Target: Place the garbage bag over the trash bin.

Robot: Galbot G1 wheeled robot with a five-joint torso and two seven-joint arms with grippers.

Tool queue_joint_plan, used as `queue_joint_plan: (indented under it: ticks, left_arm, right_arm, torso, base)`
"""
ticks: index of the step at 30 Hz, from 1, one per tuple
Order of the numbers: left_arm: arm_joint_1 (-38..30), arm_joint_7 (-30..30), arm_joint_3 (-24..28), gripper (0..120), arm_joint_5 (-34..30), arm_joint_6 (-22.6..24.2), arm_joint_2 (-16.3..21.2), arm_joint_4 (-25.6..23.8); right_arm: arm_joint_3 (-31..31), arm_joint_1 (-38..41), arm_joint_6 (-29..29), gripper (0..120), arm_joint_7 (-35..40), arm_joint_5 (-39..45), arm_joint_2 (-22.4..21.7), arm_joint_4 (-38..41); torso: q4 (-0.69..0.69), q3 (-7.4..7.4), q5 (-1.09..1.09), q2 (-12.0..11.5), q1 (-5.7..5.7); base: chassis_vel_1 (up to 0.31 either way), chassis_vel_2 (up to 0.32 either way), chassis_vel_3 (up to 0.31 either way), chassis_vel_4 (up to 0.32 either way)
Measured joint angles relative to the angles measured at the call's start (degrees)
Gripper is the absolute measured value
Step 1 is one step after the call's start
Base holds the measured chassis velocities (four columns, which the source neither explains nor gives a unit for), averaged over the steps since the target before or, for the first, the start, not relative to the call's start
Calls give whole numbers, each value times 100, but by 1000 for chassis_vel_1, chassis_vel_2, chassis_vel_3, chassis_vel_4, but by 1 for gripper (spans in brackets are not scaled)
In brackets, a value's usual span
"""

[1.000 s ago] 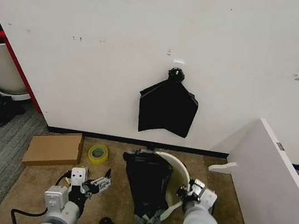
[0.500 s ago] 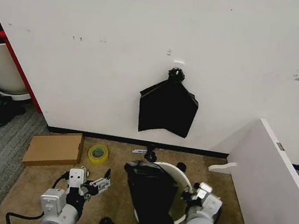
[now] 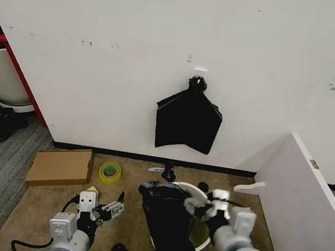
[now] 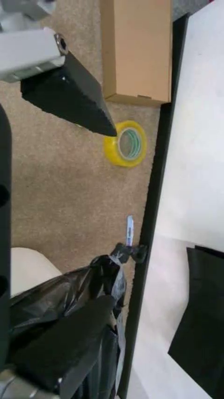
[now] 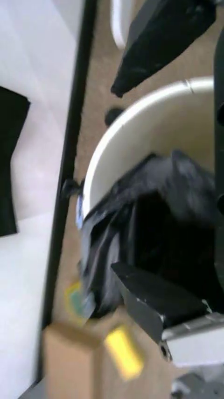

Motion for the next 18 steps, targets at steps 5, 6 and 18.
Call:
queue_joint_plan:
  ticks: [5,6,18]
  left_arm:
    - [9,-7,11,100,-4,-30,9,80]
    - [-10,-7,33,100,-16,-32,8,118]
    - [-331,192,233,100,-818,353,-25,681]
  right_arm:
    - [-57,69,-146,99,-434,-471,-28,-410]
    - [-63,81,-182,97,-484,-510,-7,-499]
    - [208,215,-739,54,-743,42,-78,-671]
  torso:
    - [0,0,0,0,0]
    - [0,0,-1,0,0]
    - [0,0,-2,0,0]
  base:
    - [0,0,0,0]
    - [0,0,0,0]
    - [0,0,0,0]
